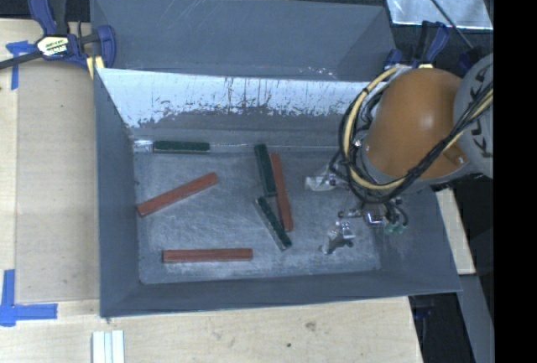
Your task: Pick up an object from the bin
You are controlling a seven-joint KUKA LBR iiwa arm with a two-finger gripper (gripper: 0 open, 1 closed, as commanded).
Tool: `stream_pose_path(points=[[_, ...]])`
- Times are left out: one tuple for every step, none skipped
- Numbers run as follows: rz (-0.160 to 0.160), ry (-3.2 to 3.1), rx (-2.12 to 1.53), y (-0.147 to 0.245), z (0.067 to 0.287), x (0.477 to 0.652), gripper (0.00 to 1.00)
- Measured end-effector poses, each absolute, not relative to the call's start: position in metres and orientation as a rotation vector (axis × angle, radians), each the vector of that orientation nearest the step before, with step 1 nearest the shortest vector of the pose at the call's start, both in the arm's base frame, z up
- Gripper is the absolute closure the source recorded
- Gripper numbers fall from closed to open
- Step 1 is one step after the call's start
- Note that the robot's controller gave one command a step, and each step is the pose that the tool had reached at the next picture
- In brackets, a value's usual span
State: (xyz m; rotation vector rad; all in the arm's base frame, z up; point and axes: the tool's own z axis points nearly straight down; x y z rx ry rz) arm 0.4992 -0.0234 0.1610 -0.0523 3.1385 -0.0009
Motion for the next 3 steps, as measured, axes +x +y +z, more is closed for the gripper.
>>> stream_pose_path(points=[[-0.001, 3.105, -0.189, 0.026, 0.078, 0.521, 1.0], [-0.001, 3.105, -0.189, 0.026, 0.078, 0.521, 1.0], [-0.001, 3.125, -0.225, 0.024, 0.226, 0.545, 1.0]])
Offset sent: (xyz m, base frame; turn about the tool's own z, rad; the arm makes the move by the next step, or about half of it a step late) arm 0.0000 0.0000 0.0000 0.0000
